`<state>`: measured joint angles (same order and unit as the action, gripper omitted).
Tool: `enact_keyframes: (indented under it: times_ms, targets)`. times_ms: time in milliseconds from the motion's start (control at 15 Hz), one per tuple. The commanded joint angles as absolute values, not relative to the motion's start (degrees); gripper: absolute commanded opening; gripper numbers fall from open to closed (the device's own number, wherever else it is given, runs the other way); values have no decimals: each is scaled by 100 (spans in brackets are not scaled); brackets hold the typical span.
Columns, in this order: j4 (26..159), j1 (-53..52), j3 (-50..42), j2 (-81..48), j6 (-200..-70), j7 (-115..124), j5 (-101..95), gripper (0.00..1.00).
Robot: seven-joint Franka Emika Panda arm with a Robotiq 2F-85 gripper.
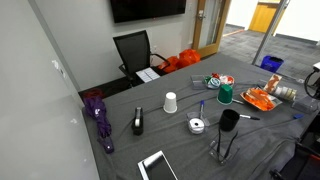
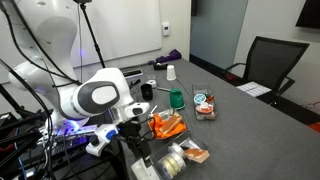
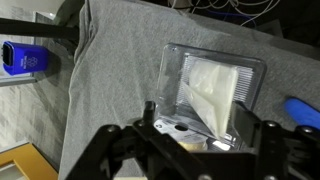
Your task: Remove the white object from the black cup and put it in the bottom compartment of the clear case on the right
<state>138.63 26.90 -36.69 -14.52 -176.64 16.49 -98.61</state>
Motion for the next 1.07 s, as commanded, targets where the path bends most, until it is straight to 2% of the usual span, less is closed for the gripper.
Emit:
enact_keyframes:
  times_ms: [0,400,1000]
  targets:
    - [14036,2735,-3718,-1507,-17886,1182,-9526,100]
    - [15070,2847,-3292,-1151,-17623,-589,-7473,100]
    - [16236,3248,-1793,41,-17068,-3459,-3622,100]
